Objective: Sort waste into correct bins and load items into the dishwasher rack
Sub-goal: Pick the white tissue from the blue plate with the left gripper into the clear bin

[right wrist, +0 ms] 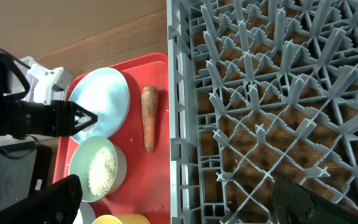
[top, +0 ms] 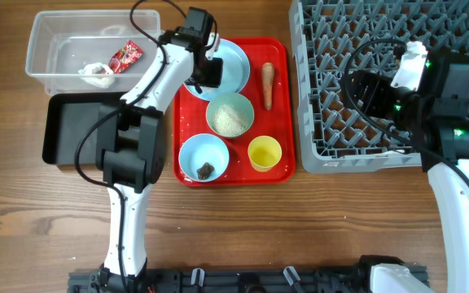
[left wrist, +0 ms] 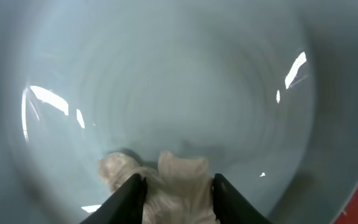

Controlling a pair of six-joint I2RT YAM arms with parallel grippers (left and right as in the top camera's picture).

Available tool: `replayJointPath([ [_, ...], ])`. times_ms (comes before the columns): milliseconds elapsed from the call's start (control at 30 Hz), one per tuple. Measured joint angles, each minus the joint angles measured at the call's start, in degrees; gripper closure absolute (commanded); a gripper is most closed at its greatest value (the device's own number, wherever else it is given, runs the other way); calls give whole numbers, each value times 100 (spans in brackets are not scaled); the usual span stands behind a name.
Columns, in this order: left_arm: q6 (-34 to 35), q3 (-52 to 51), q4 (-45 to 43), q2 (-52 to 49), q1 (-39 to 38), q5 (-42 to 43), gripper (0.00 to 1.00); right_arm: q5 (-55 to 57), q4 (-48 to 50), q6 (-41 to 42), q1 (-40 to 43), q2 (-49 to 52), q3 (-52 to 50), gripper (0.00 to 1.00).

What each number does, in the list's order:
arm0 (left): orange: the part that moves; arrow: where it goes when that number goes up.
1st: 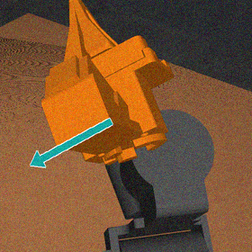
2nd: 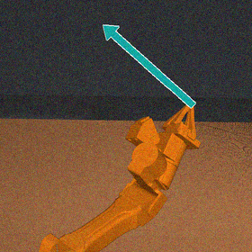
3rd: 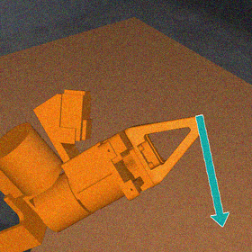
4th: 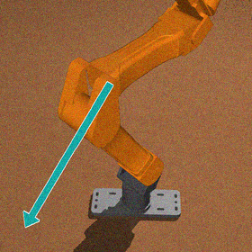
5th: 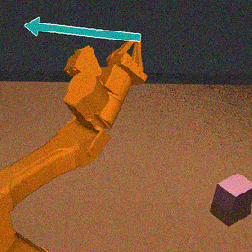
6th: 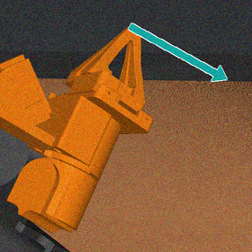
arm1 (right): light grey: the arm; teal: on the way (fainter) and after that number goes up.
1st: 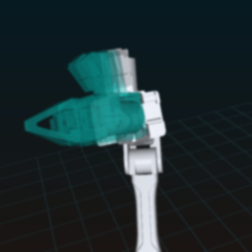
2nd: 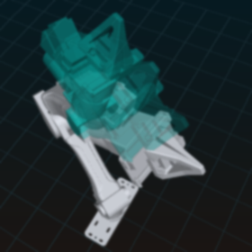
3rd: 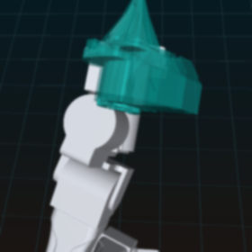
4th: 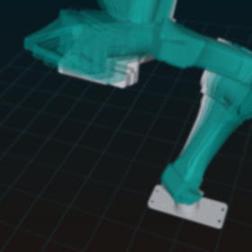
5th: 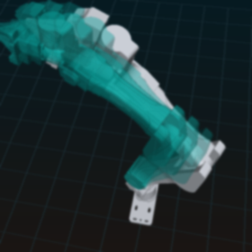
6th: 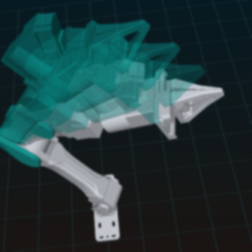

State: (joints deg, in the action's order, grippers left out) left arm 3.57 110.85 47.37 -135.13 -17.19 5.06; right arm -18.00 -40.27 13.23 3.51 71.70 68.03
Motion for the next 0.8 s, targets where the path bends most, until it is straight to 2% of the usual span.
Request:
replayJointPath([
  [233, 26, 35, 219, 151, 35, 39, 96, 0, -2, 0, 0, 0, 0, 0],
  [333, 219, 203, -72, 1051, 391, -496, 96, 0, -2, 0, 0, 0, 0, 0],
  [433, 332, 472, -302, 1921, 1099, -1281, 96, 0, 0, 0, 0, 0, 0, 0],
  [467, 348, 516, -251, 1947, 1362, -1392, 89, 0, 0, 0, 0, 0, 0, 0],
  [500, 365, 514, -190, 1867, 1530, -1445, 58, 0, 0, 0, 0, 0, 0, 0],
  [533, 404, 487, -81, 1633, 1703, -1478, 33, 0, -2, 0, 0, 0, 0, 0],
  [567, 404, 481, -11, 1467, 1744, -1471, 24, 0, 0, 0, 0, 0, 0, 0],
  [600, 409, 461, 66, 1298, 1759, -1464, 16, 0, 0, 0, 0, 0, 0, 0],
  [667, 422, 415, 144, 1106, 1759, -1456, 9, 0, 0, 0, 0, 0, 0, 0],
  [800, 448, 396, 63, 1062, 1746, -1416, 6, 0, 0, 0, 0, 0, 0, 0],
])
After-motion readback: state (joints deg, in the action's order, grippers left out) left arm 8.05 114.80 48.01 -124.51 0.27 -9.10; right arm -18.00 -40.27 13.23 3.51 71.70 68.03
